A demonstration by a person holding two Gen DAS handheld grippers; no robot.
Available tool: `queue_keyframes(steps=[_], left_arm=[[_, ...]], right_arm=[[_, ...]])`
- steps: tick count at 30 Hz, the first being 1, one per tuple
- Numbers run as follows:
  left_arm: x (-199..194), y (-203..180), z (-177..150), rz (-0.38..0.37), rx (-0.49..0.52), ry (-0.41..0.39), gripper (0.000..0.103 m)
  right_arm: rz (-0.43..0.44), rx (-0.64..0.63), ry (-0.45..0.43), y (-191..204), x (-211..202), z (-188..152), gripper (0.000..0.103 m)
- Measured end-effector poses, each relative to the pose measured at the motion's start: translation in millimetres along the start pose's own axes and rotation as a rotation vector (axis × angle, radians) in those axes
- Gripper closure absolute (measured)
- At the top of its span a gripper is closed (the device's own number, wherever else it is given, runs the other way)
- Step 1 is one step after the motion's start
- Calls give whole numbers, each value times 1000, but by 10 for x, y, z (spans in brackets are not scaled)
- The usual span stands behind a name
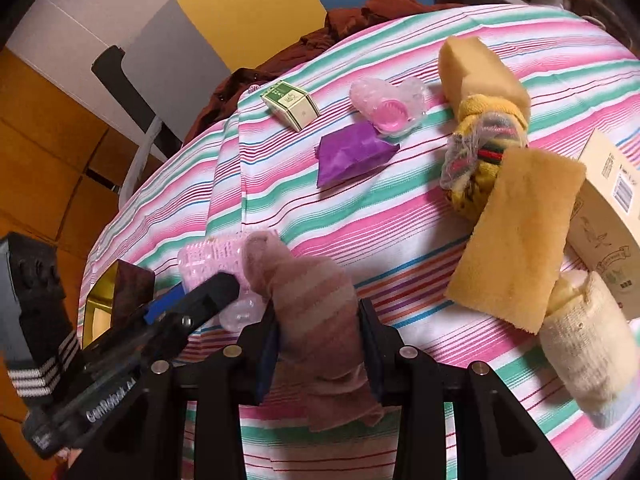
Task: Organize objects
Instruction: 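Grasp the pink hair roller with the left tool while the right tool holds the sock, then carry the pink sock and hair roller to the gold tray and release both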
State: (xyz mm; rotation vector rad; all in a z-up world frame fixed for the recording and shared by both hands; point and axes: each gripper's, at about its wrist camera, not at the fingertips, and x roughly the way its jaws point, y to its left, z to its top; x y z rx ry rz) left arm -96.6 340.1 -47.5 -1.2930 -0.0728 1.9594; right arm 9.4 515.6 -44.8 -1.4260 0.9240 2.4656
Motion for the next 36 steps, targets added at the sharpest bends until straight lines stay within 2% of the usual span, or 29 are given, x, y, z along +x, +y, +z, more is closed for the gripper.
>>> queue_keyframes(steps=[3, 10, 16, 27, 36], left_arm=[[-2, -7, -38, -44, -21, 1, 72], [-208, 137, -228, -41, -85, -47, 75], [-473, 141, -507, -47, -67, -76, 79], [-752, 246, -703, -106, -128, -105, 79], [-1185, 381, -893, -181, -184, -158, 79]], right_arm=[[-14, -5, -6, 9, 1, 3, 66], [-55, 12, -36, -72, -60, 28, 66], [-51, -9, -34, -9, -41, 6, 66], [7, -16, -50, 60, -77, -54, 66], [87, -95, -4, 410, 8, -298, 66]])
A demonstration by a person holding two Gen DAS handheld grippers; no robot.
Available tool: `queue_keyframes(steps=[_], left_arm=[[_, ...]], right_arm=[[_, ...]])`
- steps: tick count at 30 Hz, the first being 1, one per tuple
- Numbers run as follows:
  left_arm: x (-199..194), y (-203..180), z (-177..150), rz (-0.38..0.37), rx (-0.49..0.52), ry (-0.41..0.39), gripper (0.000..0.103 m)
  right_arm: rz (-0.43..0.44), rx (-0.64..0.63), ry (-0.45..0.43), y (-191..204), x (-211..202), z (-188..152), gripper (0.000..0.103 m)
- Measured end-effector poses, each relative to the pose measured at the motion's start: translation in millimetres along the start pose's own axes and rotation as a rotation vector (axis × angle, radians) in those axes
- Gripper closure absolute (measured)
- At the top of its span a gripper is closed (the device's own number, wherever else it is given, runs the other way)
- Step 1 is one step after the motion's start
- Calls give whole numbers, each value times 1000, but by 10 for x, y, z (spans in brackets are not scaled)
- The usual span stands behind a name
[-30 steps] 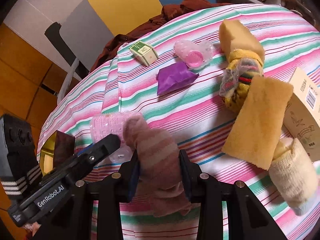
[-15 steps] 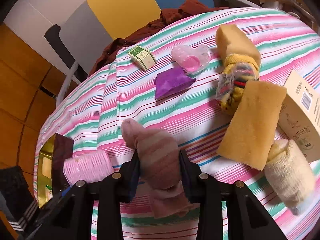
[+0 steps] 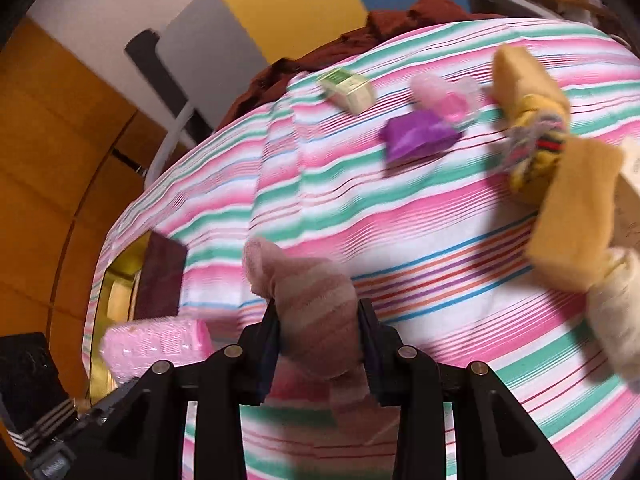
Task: Organize objects
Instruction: 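Carry the pink sock and hair roller to the gold tray and release both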
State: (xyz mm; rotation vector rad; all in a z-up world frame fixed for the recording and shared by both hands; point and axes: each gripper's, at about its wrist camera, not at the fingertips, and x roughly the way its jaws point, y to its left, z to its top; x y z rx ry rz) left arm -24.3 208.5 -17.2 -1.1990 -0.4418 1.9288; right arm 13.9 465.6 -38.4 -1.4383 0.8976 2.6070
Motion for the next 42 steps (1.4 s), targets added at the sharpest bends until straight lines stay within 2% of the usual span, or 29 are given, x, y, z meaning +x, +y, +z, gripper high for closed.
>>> queue_keyframes(steps=[3, 7, 11, 14, 19, 24, 28, 29, 31, 32, 33, 34, 37, 40, 42], left_arm=[[-231, 58, -10, -9, -5, -32, 79], [-578, 198, -5, 3, -21, -86, 79], [-849, 356, -1, 47, -27, -132, 79], [-1000, 473, 1, 110, -17, -150, 79], [-1083, 684, -23, 180, -15, -118, 79], [-1045, 773, -84, 228, 4, -76, 79], [-955, 834, -152, 247, 25, -26, 79], [-925, 842, -169, 244, 28, -12, 79], [-850, 849, -197, 250, 27, 28, 76], [-835, 850, -206, 248, 23, 36, 75], [-833, 851, -214, 248, 17, 36, 67], [-841, 854, -217, 250, 6, 32, 59], [-880, 860, -207, 254, -23, 17, 47], [-939, 885, -205, 227, -76, 13, 46], [-1020, 878, -219, 238, -78, -21, 45]], right_arm=[[34, 1, 7, 137, 13, -114, 66], [119, 36, 18, 376, 13, -226, 66], [198, 32, 12, 744, -13, -261, 66], [239, 0, 11, 1088, -8, -266, 66], [268, -49, 28, 1593, 128, -269, 66], [273, -65, 47, 1937, 336, -275, 66], [226, -56, 33, 2037, 528, -231, 59], [215, -50, 28, 2029, 565, -212, 53], [196, -35, 10, 2009, 562, -198, 44], [198, -31, 0, 1999, 530, -200, 36], [198, -31, -13, 1993, 492, -203, 30], [193, -38, -28, 1994, 449, -207, 28], [185, -77, -61, 1982, 280, -233, 27], [174, -99, -82, 1928, 140, -257, 27], [174, -104, -89, 1895, 77, -274, 26]])
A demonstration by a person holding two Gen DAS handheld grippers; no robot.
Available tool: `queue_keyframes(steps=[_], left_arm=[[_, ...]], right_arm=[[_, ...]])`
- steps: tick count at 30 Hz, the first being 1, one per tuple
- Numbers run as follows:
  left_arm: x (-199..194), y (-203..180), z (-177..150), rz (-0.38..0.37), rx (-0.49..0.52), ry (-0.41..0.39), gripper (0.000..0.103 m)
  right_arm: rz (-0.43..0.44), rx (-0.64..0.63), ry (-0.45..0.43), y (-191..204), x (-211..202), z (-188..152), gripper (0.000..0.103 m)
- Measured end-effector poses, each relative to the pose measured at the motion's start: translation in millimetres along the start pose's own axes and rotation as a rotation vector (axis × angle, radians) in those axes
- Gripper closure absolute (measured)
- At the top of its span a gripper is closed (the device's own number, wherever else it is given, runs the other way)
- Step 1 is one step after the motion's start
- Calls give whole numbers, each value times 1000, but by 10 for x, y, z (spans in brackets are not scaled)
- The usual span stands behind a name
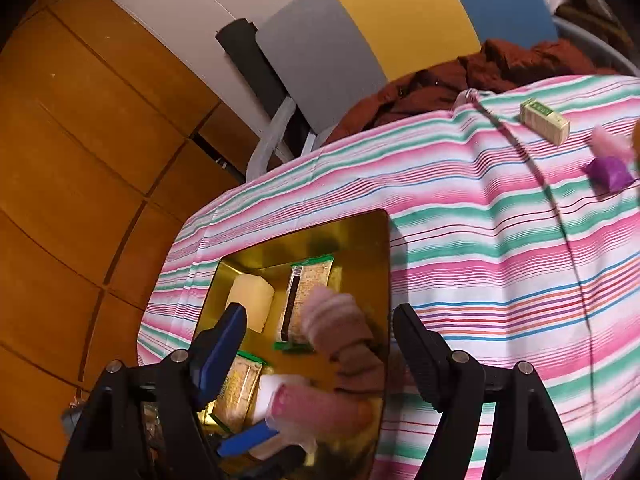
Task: Organize objects
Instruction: 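Carry the pink sock and hair roller to the gold tray and release both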
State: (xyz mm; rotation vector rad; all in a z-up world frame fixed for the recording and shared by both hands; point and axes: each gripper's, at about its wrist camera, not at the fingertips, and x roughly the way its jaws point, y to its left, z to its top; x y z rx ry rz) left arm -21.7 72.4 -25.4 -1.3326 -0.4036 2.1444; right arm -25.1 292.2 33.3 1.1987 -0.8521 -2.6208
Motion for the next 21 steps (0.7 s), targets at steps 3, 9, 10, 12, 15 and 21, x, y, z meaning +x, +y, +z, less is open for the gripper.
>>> queue_keyframes(steps=[3, 9, 10, 12, 15, 21], left_arm=[[-115, -24, 11, 43, 15, -61, 41], [-224, 3, 115, 73, -34, -130, 39], [-235, 9, 122, 84, -37, -140, 39], [-247, 9, 131, 104, -39, -149, 39], [-254, 0, 128, 119, -45, -157, 38], [-206, -134, 82, 105, -13, -140, 34]], right_arm=[[-6, 8, -7, -60, -95, -30, 26], [-4, 51, -12, -233, -246, -87, 25], [-8, 60, -15, -270, -281, -99, 25], [-10, 71, -23, -335, -341, -110, 25], [-28, 79, -32, -420, -407, -118, 24], [-65, 103, -27, -625, -480, -151, 23]])
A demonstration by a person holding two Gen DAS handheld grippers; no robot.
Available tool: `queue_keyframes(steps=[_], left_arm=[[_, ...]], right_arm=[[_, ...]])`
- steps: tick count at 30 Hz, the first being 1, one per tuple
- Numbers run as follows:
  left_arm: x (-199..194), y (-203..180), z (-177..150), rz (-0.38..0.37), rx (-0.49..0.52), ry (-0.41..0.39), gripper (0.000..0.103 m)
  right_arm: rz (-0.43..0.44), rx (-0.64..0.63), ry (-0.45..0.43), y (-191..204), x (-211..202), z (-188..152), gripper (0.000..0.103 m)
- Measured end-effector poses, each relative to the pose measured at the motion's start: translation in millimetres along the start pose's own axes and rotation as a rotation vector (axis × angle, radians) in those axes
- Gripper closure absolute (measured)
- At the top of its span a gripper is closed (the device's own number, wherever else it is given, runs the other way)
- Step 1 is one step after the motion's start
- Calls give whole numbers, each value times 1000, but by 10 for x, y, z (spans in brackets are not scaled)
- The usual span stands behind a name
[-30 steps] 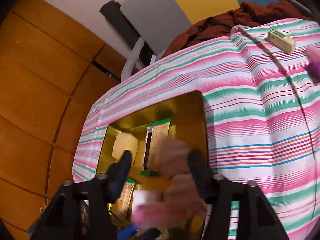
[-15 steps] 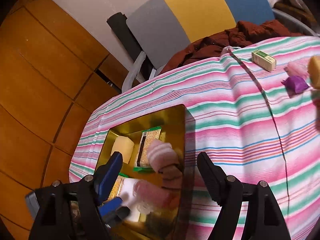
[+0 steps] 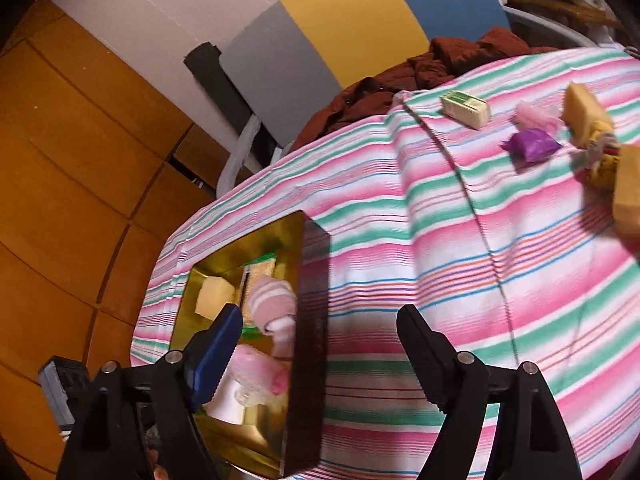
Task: Organize objects
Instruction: 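Carry the pink sock and hair roller to the gold tray and release both, then move both tools back toward the sponges and cream sock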
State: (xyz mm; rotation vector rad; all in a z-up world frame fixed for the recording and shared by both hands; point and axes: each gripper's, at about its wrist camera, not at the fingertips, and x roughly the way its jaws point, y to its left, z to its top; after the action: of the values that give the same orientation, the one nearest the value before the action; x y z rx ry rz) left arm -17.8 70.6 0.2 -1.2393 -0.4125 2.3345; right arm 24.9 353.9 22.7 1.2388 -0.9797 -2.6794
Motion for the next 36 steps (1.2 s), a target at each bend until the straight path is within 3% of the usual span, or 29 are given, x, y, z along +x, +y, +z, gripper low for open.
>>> queue_keyframes(steps=[4, 24, 31, 36], left_arm=[[36, -187, -56, -26, 52, 17, 29], [512, -1301, -442, -128, 362, 206, 28], [708, -1556, -601, -153, 410, 281, 28], [753, -1685, -663, -156, 448, 299, 28]], right_arm=[[-28, 0, 8, -137, -38, -35, 23], [-231, 71, 5, -1225, -520, -11, 23], [-369, 110, -85, -1649, -966, 222, 23], [-513, 83, -22, -1956, -958, 433, 21]])
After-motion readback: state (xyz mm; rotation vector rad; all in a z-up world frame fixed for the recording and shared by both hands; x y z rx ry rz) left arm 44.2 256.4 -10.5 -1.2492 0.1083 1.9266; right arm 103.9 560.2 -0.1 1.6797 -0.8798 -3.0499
